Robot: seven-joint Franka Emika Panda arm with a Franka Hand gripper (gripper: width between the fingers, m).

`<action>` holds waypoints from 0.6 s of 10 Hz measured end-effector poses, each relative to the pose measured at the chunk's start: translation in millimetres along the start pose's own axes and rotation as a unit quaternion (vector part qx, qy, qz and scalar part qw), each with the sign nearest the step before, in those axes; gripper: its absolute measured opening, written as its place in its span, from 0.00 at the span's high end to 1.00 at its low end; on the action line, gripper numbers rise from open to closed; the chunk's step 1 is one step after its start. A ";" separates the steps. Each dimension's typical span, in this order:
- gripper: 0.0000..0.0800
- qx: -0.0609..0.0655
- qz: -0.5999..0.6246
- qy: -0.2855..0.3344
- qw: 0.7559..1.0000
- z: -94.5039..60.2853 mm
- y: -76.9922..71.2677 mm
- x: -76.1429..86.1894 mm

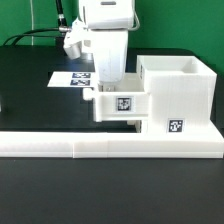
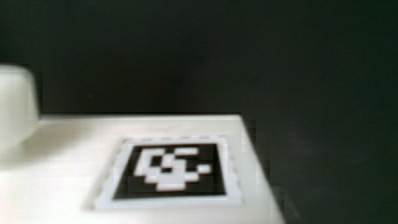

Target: Assemble drawer

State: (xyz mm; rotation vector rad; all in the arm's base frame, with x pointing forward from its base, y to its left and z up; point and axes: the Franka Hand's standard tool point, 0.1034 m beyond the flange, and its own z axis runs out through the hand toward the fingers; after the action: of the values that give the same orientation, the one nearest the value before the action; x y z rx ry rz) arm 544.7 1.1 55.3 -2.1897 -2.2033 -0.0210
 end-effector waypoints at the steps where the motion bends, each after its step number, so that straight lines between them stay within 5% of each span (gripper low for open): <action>1: 0.94 0.000 -0.005 0.000 1.000 0.0 0.1 5.2; 6: 0.94 -0.010 -0.013 0.000 1.000 1.6 3.2 12.6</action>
Offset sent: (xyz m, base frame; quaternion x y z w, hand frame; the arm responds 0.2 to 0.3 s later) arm 0.0209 0.0313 -0.0082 -0.0626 0.0101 -0.0735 0.9953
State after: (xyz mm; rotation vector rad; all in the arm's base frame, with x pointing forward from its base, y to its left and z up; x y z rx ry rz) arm 547.8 13.7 54.1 -2.1696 -2.2410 -0.0443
